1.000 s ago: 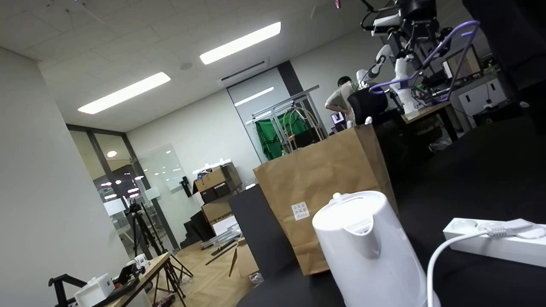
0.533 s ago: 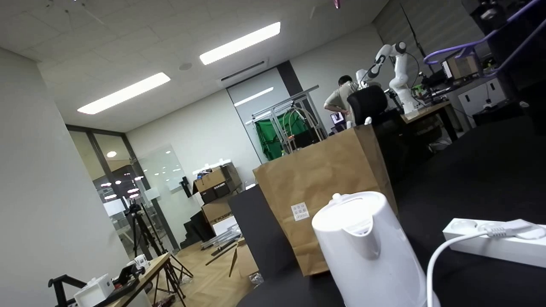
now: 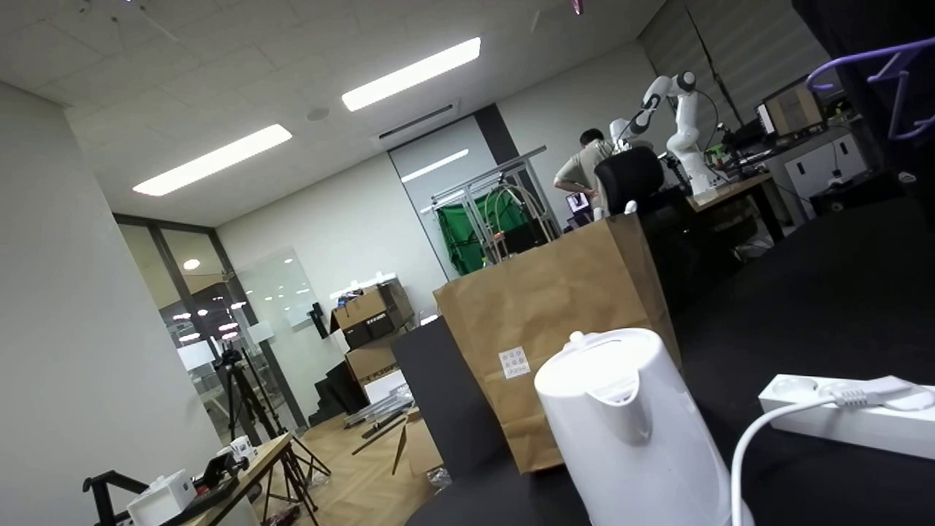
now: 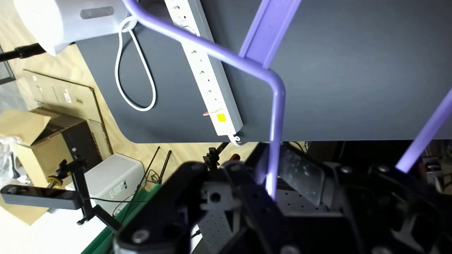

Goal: Remove the hanger from the table and hang it on the rail

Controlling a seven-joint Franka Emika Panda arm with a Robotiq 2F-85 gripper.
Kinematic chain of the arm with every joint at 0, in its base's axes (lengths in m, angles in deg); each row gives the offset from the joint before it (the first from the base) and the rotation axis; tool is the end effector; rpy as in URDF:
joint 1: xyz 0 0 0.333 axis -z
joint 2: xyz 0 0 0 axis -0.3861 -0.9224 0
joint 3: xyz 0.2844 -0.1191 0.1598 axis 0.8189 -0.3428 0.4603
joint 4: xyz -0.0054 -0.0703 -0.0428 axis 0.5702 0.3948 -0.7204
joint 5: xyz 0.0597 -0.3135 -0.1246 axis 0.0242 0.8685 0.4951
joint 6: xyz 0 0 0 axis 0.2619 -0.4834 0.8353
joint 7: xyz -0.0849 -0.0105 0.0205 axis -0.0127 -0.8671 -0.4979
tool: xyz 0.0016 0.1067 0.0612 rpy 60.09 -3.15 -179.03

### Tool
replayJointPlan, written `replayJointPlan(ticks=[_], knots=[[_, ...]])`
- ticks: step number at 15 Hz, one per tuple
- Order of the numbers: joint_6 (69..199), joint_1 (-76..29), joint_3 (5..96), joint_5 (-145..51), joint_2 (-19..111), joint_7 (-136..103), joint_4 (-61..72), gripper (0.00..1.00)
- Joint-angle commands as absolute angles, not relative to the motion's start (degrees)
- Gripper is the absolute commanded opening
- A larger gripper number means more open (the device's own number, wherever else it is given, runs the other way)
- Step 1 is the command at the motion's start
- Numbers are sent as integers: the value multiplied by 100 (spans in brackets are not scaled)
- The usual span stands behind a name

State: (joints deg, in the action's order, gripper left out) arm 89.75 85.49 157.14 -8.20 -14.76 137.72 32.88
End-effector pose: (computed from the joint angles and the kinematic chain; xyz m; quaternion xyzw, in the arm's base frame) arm 0.3895 -0.2560 0.3801 -0.1278 -0.9547 -0.2616 0.0613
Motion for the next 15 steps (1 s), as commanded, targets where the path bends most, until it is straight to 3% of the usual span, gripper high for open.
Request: replayJointPlan(ticks=[1,5,6,13,14,15], knots=[[8994,8541,15708,-841,-1454,13772,3293,17],[8994,8524,15711,-841,-1453,13772,3293,17],[8994,8524,15711,-841,-1453,13772,3293,4],[8410,8146,16595,-667,-2866,13772,3410,4],[8878,8075,16692,-1391,-2186,13772,3528,4],[8836,7969,16822,-1653,-2331,13769,3477,4]])
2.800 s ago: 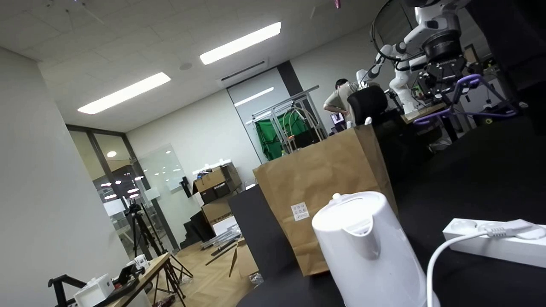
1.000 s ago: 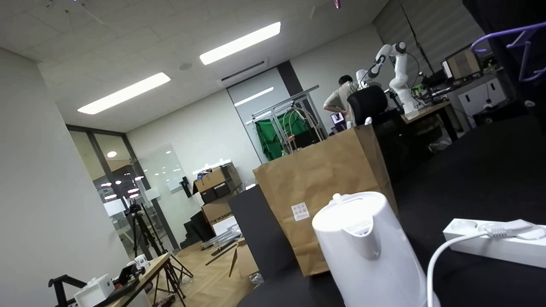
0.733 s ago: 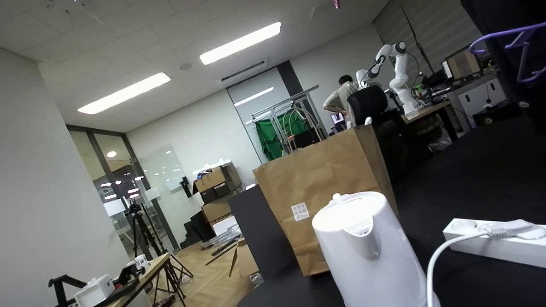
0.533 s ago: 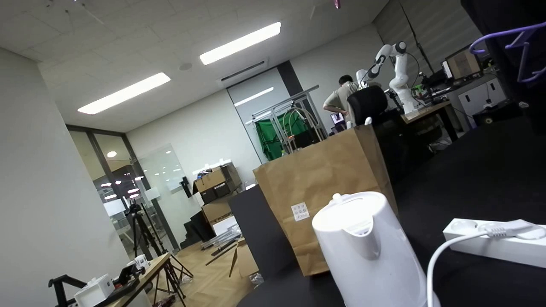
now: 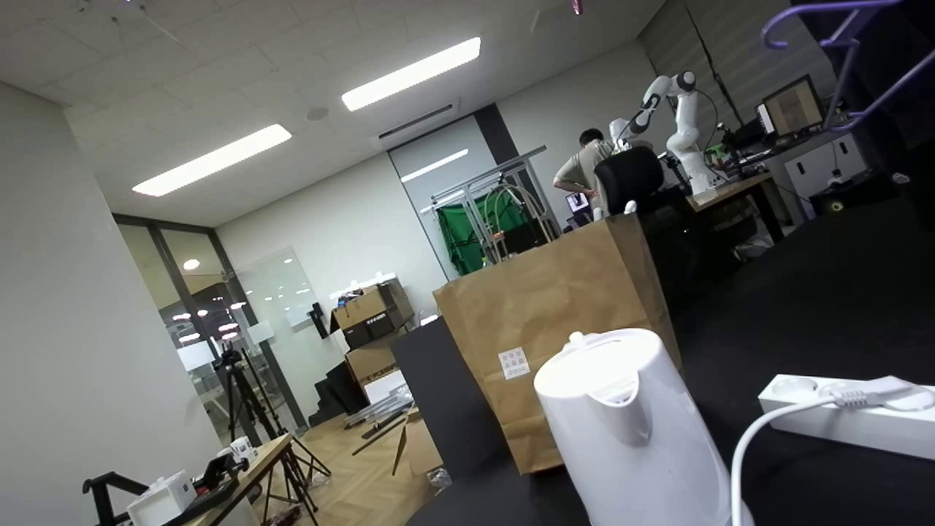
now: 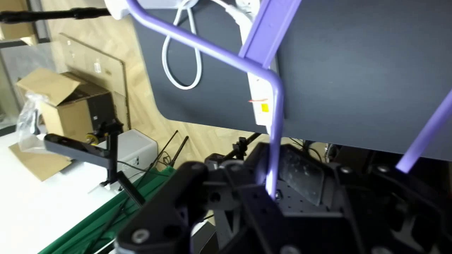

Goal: Remove the hanger from the table and hang it on the rail

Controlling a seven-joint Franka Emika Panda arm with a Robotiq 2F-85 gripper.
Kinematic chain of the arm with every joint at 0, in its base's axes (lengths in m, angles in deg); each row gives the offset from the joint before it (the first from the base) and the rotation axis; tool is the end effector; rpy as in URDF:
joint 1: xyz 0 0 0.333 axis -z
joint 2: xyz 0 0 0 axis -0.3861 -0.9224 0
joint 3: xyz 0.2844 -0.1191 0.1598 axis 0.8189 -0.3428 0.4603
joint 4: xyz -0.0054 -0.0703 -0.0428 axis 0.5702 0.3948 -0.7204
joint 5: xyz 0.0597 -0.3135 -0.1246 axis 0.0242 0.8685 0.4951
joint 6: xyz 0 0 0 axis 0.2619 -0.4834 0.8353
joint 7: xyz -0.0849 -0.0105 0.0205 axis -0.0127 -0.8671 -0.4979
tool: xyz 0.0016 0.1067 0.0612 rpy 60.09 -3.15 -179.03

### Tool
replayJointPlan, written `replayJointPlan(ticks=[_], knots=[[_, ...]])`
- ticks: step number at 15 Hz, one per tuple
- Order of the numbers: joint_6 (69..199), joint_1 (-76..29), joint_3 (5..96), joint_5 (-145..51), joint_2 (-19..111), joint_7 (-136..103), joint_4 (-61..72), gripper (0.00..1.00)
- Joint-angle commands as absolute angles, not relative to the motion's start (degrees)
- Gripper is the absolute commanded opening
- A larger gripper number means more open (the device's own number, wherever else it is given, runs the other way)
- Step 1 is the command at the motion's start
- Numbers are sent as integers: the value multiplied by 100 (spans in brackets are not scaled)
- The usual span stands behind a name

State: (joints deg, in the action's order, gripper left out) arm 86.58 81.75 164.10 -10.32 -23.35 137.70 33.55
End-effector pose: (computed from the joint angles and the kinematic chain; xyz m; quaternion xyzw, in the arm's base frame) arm 0.3900 -0.2217 0.4116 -0.0480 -0.9448 -0.3219 0.0374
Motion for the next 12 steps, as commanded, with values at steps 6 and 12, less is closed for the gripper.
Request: replayJointPlan(ticks=[6,12], knots=[[8727,7263,17469,-3015,-2195,13755,3019,4],[9008,7102,17848,-3253,-2196,13753,2759,4]])
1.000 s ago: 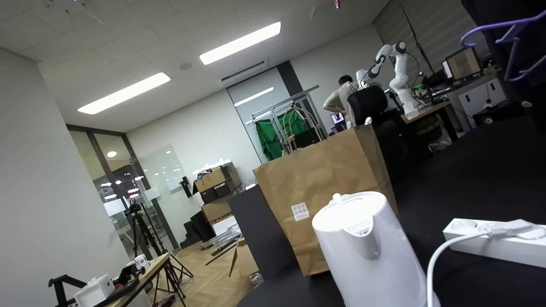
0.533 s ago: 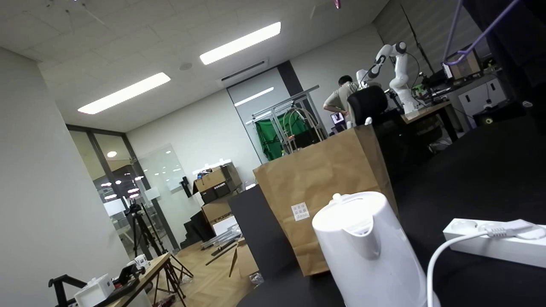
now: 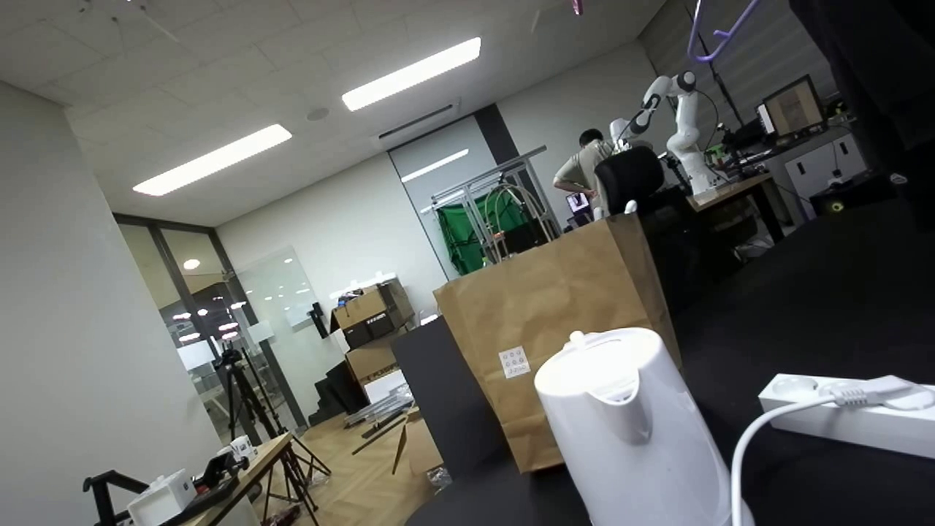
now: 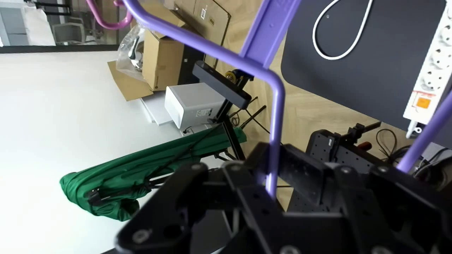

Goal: Remove the hanger from the table and hang it on the rail

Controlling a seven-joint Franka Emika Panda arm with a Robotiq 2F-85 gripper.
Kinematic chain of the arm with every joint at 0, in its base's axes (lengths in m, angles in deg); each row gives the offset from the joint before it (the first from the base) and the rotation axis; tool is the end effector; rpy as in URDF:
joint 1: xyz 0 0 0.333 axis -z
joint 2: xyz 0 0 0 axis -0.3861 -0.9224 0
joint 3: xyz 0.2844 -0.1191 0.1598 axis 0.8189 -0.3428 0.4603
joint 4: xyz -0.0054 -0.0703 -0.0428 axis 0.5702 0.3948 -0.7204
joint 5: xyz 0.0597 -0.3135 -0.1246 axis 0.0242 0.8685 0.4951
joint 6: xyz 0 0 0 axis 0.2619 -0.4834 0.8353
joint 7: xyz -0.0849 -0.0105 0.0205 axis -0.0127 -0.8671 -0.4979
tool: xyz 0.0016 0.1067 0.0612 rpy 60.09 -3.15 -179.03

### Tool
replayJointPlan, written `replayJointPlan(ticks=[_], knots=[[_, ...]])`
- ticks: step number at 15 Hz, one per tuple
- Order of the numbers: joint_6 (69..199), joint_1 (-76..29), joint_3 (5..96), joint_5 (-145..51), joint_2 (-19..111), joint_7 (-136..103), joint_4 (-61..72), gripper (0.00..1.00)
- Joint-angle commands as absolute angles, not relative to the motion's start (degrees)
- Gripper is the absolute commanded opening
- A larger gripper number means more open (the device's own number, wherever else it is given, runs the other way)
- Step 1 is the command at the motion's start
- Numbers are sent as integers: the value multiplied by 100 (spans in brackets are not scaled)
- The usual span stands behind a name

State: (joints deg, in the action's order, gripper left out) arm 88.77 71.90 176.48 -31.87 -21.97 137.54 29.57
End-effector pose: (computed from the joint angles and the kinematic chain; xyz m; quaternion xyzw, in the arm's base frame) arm 0.3838 -0.1389 0.5469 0.0816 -0.8831 -0.4607 0.0357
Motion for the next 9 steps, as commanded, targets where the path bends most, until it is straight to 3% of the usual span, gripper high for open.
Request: replayJointPlan(ticks=[1,9], knots=[[9117,7100,17902,-3231,-2196,13752,2754,4],[10438,7108,18095,-3267,-2198,13740,2822,4]])
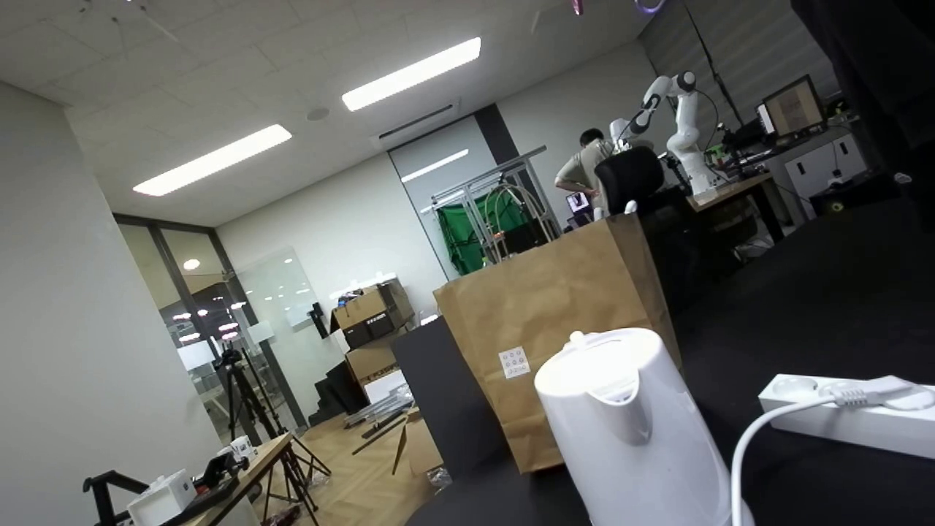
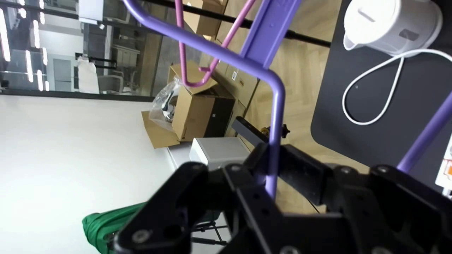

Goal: Remove the hanger from the table and hang it on the rail

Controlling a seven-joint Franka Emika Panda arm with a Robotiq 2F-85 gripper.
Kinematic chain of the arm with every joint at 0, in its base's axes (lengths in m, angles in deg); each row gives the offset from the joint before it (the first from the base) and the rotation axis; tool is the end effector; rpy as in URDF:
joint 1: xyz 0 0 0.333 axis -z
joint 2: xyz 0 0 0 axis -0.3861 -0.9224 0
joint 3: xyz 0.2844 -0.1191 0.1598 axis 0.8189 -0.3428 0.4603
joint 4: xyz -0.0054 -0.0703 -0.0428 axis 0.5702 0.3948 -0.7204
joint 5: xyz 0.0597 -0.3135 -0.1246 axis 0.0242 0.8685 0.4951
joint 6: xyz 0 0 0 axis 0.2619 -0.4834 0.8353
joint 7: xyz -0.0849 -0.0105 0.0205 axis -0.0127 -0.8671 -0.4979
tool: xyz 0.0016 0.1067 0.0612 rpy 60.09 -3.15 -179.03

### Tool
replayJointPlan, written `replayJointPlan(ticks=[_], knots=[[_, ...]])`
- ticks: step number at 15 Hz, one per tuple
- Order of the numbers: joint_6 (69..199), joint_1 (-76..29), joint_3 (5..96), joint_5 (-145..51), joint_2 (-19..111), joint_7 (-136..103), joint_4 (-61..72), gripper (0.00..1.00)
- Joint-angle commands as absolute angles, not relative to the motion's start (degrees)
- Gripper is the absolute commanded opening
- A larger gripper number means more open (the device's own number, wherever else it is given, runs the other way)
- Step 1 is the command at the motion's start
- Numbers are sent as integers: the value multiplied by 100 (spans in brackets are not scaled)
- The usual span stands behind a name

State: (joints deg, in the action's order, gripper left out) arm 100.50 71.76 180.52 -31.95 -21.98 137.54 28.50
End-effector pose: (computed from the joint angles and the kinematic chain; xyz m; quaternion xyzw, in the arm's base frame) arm 0.3913 -0.1475 0.6002 -0.0546 0.8543 0.5120 0.0703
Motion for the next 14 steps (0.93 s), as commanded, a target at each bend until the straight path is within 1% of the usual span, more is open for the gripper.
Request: replayJointPlan(ticks=[1,14], knots=[[10639,7093,18084,-3323,-2198,13743,2835,4],[10849,6564,18322,-3369,-2199,13752,2666,4]])
